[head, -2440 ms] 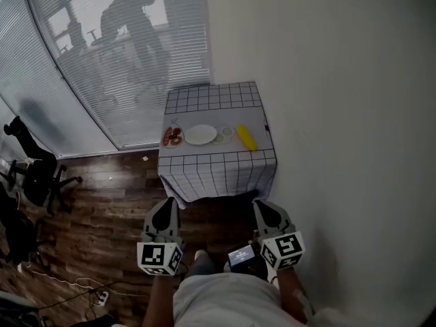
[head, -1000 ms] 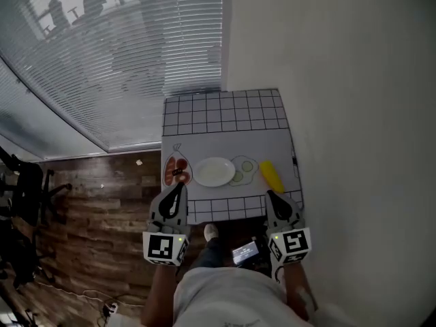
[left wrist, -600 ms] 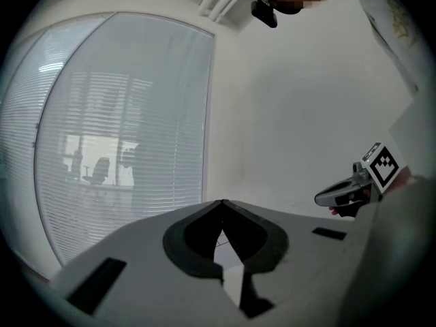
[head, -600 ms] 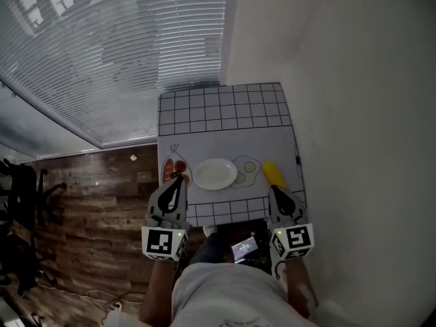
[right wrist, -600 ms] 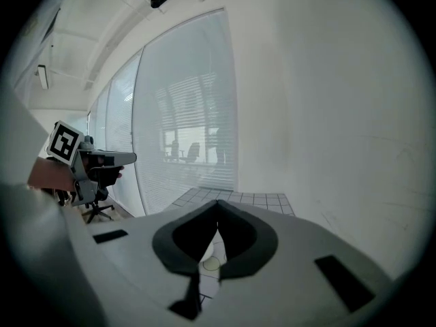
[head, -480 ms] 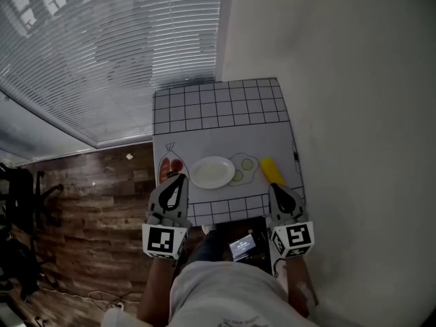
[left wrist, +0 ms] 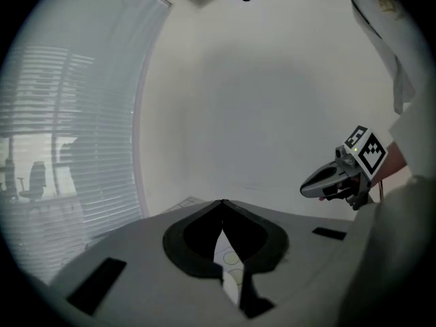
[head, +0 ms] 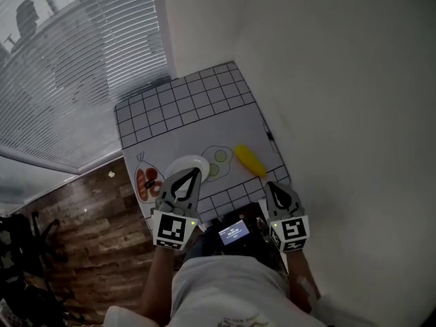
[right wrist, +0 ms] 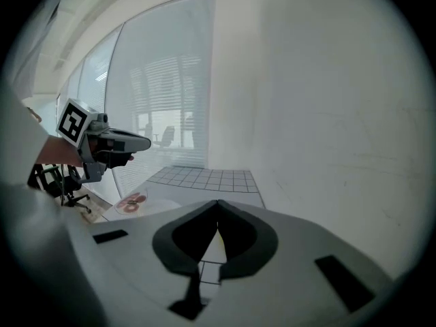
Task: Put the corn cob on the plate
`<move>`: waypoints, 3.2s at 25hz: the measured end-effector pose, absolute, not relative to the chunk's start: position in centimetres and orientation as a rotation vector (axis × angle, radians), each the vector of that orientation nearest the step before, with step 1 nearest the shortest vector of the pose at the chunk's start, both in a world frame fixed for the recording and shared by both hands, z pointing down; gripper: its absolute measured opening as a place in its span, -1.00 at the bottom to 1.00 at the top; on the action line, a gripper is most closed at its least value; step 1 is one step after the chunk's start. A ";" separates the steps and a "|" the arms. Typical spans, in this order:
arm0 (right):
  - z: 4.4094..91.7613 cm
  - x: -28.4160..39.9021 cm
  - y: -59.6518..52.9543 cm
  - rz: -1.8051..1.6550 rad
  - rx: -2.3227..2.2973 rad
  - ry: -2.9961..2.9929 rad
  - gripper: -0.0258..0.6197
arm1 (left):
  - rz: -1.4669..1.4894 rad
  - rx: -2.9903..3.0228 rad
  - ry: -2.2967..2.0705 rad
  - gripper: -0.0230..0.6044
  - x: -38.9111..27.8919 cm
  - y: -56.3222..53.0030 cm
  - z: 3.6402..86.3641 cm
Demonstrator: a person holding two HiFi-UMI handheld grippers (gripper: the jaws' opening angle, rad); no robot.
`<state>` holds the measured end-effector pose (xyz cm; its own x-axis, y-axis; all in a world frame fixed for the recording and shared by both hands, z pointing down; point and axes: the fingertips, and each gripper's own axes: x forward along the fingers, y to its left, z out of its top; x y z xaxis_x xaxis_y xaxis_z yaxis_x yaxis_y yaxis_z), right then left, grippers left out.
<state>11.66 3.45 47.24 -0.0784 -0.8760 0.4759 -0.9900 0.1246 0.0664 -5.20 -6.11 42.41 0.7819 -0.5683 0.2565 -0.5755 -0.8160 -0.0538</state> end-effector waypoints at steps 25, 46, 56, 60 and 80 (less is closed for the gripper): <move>55.0 18.0 2.1 0.537 1.820 -1.807 -0.90 | 0.992 3.125 -0.304 -0.89 7.1 -7.1 52.5; 62.7 16.6 -1.6 0.635 1.523 -1.858 -0.48 | 1.379 3.151 0.529 -0.47 12.8 -6.7 59.9; 64.3 15.4 -2.6 0.689 1.454 -1.918 -0.23 | 1.590 3.023 0.901 -0.18 13.3 -6.4 63.1; 64.6 15.4 -2.9 0.715 1.434 -1.945 -0.20 | 1.630 2.948 1.009 -0.11 13.5 -6.0 63.9; 67.4 14.3 -3.5 0.661 1.262 -1.911 -0.15 | 1.796 2.802 1.354 0.05 14.1 -4.3 67.6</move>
